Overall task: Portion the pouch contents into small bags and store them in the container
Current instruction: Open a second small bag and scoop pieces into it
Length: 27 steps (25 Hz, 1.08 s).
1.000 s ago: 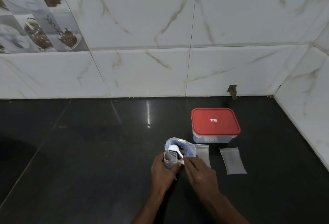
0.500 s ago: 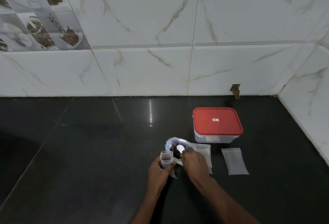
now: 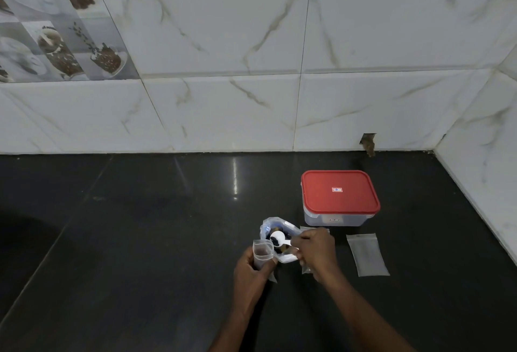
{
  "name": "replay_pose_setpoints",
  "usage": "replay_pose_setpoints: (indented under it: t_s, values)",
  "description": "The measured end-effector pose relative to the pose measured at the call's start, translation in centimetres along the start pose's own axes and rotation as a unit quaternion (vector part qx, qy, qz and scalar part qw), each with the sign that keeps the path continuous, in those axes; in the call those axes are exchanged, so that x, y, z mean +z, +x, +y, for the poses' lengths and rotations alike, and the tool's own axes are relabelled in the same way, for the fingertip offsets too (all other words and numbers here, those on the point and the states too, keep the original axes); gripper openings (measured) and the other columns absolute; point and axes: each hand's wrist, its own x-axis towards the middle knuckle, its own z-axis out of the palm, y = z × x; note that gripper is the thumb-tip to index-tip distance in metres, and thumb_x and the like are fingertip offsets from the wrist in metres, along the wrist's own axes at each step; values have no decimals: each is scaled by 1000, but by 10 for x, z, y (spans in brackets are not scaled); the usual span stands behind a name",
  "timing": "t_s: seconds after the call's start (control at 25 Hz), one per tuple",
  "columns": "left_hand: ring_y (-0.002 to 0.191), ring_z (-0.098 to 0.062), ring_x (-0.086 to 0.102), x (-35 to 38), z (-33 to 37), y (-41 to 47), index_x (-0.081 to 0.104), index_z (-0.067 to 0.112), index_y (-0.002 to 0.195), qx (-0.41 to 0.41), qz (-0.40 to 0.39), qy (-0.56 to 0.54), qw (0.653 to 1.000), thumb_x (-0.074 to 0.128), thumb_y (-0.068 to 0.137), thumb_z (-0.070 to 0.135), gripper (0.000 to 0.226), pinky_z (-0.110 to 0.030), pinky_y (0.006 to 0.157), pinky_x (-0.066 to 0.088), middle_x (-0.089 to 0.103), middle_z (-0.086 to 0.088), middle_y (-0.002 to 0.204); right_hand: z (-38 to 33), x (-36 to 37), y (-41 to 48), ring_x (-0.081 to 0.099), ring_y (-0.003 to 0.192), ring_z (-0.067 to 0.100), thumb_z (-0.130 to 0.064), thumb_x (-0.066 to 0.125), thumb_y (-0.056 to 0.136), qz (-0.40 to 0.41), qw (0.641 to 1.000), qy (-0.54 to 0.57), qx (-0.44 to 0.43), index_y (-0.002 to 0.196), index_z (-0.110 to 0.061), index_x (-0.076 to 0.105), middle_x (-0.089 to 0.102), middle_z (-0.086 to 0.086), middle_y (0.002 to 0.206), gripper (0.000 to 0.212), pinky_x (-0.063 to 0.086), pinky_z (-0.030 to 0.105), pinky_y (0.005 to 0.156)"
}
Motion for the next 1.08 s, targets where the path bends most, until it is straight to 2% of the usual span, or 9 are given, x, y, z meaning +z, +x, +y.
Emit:
replay_pose_setpoints:
  t_s: [0.16, 0.28, 0.44, 0.52, 0.6, 0.76, 0.88, 1.0, 1.08]
  values:
    - [89, -10, 74, 1, -1, 1, 73, 23, 102, -2, 21, 29, 999, 82, 77, 23, 26, -30, 79, 58, 79, 6, 94, -12, -17, -18, 46, 39, 15, 3, 61, 81, 1, 997, 70, -22, 67, 3, 70, 58, 13, 49, 16, 40, 26, 43]
    - [84, -3, 73, 3, 4, 2, 73, 27, 99, 0, 36, 59, 998, 82, 75, 24, 26, -29, 78, 59, 78, 11, 90, -16, -19, -36, 49, 41, 10, -6, 62, 83, 28, 990, -12, -141, 68, -8, 72, 61, 10, 53, 18, 41, 23, 42]
    - [76, 0, 72, 5, 10, -1, 72, 29, 91, 5, 38, 66, 997, 86, 72, 27, 24, -15, 65, 53, 77, 14, 82, 15, -6, -46, 55, 56, 5, -21, 56, 82, 116, 829, -319, -444, 83, -20, 72, 64, -4, 74, 16, 44, 21, 50]
    - [75, 0, 72, 4, 11, 0, 72, 28, 91, 10, 34, 74, 997, 86, 73, 28, 23, -12, 62, 51, 77, 12, 82, 38, -3, -45, 62, 62, 15, -22, 52, 83, 117, 748, -400, -516, 93, -16, 72, 65, -1, 80, 23, 48, 26, 49]
    - [75, 2, 71, 3, 11, 1, 72, 28, 92, 16, 33, 86, 996, 87, 72, 28, 25, -11, 62, 50, 77, 11, 83, 54, -2, -45, 66, 72, 20, -16, 53, 86, 135, 709, -419, -551, 101, -10, 73, 69, 4, 87, 26, 54, 31, 55]
    - [76, 4, 71, 4, 10, -1, 71, 30, 93, 9, 37, 87, 996, 87, 71, 32, 27, -9, 62, 49, 77, 13, 83, 59, -2, -43, 69, 80, 22, -12, 55, 88, 154, 708, -399, -562, 104, -6, 73, 72, 7, 94, 25, 58, 34, 63]
    - [76, 3, 71, 5, 11, -3, 72, 31, 93, 4, 38, 78, 996, 86, 71, 32, 26, -12, 63, 51, 77, 14, 84, 47, -6, -38, 64, 62, 16, -16, 59, 84, 183, 753, -391, -496, 94, -9, 77, 68, 3, 77, 21, 51, 25, 50]
    - [78, 1, 72, 3, 8, -3, 73, 29, 93, -6, 51, 68, 996, 82, 77, 28, 19, -14, 66, 51, 77, 15, 83, 30, -6, -28, 53, 38, 16, -10, 88, 52, 154, 812, -427, -367, 69, -14, 71, 57, 0, 58, 24, 37, 23, 32]
    - [78, -1, 72, 1, 7, -1, 74, 28, 92, -23, 51, 57, 997, 79, 80, 27, 13, -23, 71, 55, 77, 13, 82, 25, -2, -20, 50, 32, 15, -7, 93, 36, 117, 816, -473, -310, 57, -14, 66, 55, 1, 52, 35, 34, 23, 28]
